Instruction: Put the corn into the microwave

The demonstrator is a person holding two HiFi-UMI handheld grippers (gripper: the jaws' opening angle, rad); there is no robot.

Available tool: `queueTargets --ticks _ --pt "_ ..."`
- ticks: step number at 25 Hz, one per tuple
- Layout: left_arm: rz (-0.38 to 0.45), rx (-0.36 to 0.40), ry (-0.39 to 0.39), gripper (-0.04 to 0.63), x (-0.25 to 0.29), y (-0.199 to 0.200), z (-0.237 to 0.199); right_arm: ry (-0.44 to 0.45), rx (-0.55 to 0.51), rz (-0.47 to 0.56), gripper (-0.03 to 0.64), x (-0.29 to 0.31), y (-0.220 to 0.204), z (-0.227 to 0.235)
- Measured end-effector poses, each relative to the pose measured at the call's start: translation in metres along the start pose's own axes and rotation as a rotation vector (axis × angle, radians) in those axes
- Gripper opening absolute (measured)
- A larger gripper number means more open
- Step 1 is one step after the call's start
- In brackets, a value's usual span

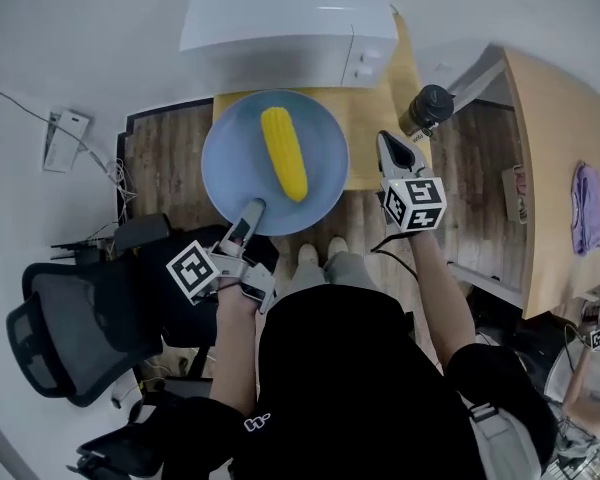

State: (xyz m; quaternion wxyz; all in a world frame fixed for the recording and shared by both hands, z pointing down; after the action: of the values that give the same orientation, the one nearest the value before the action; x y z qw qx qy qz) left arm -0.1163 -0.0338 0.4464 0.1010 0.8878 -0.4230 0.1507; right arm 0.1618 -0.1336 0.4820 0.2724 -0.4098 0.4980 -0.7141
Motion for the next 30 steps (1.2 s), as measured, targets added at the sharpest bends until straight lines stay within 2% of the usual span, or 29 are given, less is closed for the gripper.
queueTargets --ticks 5,9,19,30 --pt "0.02 -0.002 0.007 0.087 -0.002 0.005 -0.001 -0.002 0.006 -0.076 0.003 0.063 -0.029 0.035" --pt "0.036 -0.041 0.017 0.087 -0.003 0.008 -0.004 -0.032 0.015 -0.126 0.005 0.106 -0.043 0.062" --pt "0.068 -0.054 0.023 0.089 0.008 0.02 -0.005 -0.097 0.01 -0.225 0.006 0.166 -0.06 0.111" --pt "0.057 -0.064 0.026 0.089 0.032 0.023 -0.003 -0.151 0.08 -0.191 0.006 0.182 -0.061 0.126"
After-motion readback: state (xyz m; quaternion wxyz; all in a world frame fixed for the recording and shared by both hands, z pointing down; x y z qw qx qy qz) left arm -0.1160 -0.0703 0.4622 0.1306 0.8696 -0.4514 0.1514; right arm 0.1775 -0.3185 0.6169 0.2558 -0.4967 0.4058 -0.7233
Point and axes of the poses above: the fingertips, and each gripper's own axes: x forward along the fingers, z to its right, y out of its top, the point moved 4 cm from there along -x, backward along the fingers, and after that the axes turned 12 degrees about y, right-handed, at the moved point
